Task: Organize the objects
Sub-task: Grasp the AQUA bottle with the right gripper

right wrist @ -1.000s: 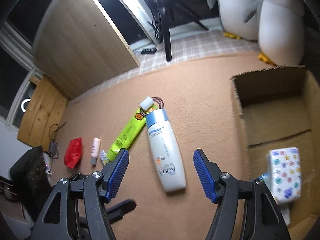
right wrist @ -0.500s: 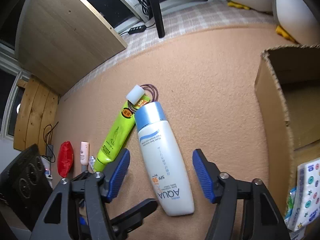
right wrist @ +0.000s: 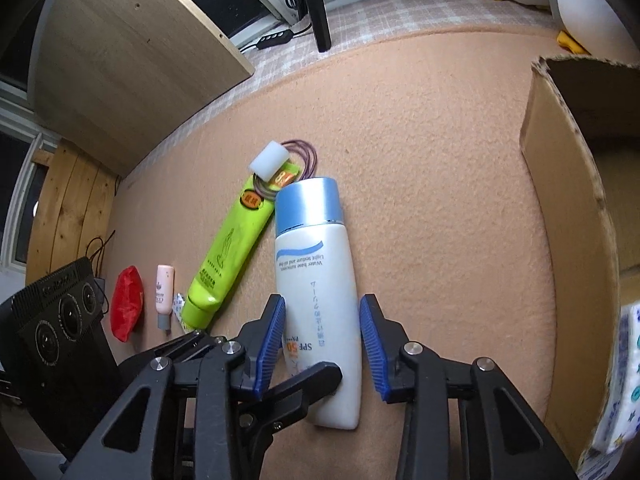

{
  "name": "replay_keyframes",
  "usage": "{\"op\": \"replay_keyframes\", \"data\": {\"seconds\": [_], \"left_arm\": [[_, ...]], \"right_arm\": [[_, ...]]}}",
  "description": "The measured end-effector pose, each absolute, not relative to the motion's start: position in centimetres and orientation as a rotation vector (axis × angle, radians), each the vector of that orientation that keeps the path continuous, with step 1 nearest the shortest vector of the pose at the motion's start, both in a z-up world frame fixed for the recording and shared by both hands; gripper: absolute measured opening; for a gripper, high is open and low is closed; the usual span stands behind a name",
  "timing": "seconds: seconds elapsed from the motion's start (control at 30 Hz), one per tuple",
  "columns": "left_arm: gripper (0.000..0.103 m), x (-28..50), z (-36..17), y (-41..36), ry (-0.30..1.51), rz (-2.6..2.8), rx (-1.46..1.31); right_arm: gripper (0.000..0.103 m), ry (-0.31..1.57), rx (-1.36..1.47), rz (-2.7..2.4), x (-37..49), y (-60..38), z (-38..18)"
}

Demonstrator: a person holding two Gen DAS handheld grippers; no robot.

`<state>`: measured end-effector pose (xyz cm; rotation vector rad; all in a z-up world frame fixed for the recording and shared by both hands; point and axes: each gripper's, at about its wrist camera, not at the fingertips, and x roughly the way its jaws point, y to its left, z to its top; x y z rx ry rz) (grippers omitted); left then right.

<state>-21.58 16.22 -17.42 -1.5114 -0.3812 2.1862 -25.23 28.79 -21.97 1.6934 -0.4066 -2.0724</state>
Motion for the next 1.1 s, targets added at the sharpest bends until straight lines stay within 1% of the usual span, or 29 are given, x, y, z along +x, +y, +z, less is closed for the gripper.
{"op": "replay_keyframes", "data": {"seconds": [0.4, 0.7, 0.8, 0.93, 1.1], "left_arm": [[0.047, -14.5, -17.0, 16.4, -0.253, 2.180, -1.515], [0.047, -9.5, -16.8, 16.6, -0.181, 2.174, -1.522], [0.051, -9.1, -16.6, 16.9, -0.135, 2.183, -1.511], [0.066, -9.8, -17.0, 17.1, -0.120, 2.208, -1.514], [0.065, -10.5, -17.2, 17.0, -0.145, 2.211, -1.496]], "right_arm": [[0.035, -0.397, 1.666, -2.061, -18.5, 28.7, -22.1], [0.036, -0.510, 1.662, -2.025, -13.2, 29.3, -22.6], [0.035, -0.500, 1.653, -2.023, -12.3, 29.2, -22.6], [0.035, -0.436, 1.645, -2.031, -12.5, 28.5, -22.4], [0.036, -0.404, 1.636, -2.029, -12.8, 28.2, -22.5]]}}
